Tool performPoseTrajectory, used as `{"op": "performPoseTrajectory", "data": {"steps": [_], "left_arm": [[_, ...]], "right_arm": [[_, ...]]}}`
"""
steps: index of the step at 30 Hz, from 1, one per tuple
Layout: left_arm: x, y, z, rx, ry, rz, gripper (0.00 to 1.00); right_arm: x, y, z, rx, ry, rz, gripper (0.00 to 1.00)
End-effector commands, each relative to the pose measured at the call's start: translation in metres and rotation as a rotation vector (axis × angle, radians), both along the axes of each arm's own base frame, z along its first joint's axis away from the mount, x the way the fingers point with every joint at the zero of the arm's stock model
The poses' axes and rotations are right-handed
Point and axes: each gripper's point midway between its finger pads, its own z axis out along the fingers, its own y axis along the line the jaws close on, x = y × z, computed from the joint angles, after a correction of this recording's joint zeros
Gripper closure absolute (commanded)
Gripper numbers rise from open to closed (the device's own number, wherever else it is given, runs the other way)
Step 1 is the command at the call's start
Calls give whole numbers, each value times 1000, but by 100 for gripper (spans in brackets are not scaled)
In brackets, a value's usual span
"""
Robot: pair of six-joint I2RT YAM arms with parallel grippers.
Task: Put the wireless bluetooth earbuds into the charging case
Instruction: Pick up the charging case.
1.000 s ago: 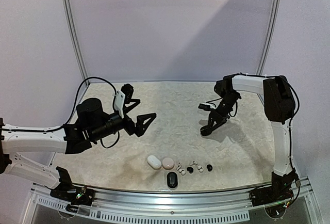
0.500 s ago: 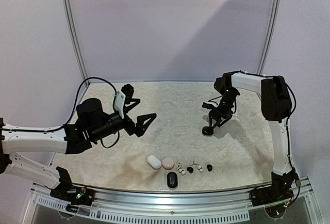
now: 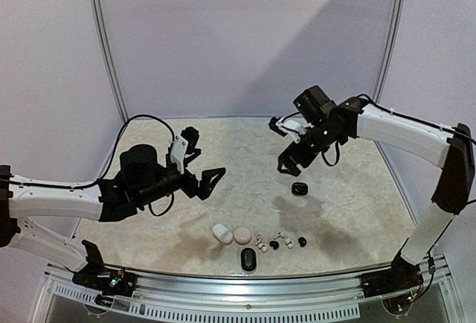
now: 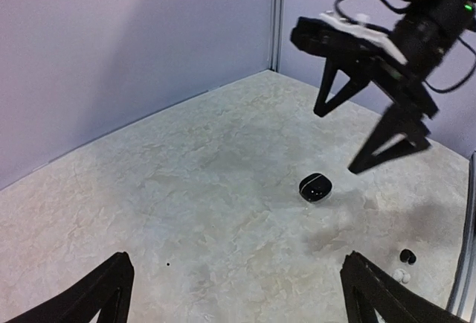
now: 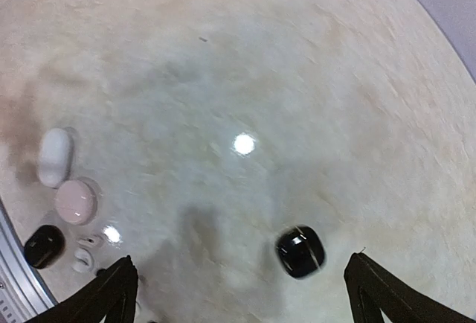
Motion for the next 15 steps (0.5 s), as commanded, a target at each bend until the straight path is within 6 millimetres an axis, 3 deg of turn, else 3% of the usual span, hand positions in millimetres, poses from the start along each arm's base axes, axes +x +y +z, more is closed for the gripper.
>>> {"op": "performPoseTrajectory", "data": {"steps": [1,5,8,10,12,15], "left_arm": [[16,10,-17,-10,84,91,1],[24,12,-30,-7,119,121,1],[27,9,-40,3,134,123,1],[30,6,-45,4,147,128,1],[34,2,-47,11,154,131,1],[42,-1,-46,45,153,152,1]], "right_arm": [[-5,41,10,145,-131,50,1],[-1,40,14,-31,-274,31,1],[16,30,24,-114,-382,-28,1],[20,30,36,-91,-438,-30,1],[29,28,64,-47,-562,-91,1],[21,30,76,36,-592,-64,1]]}}
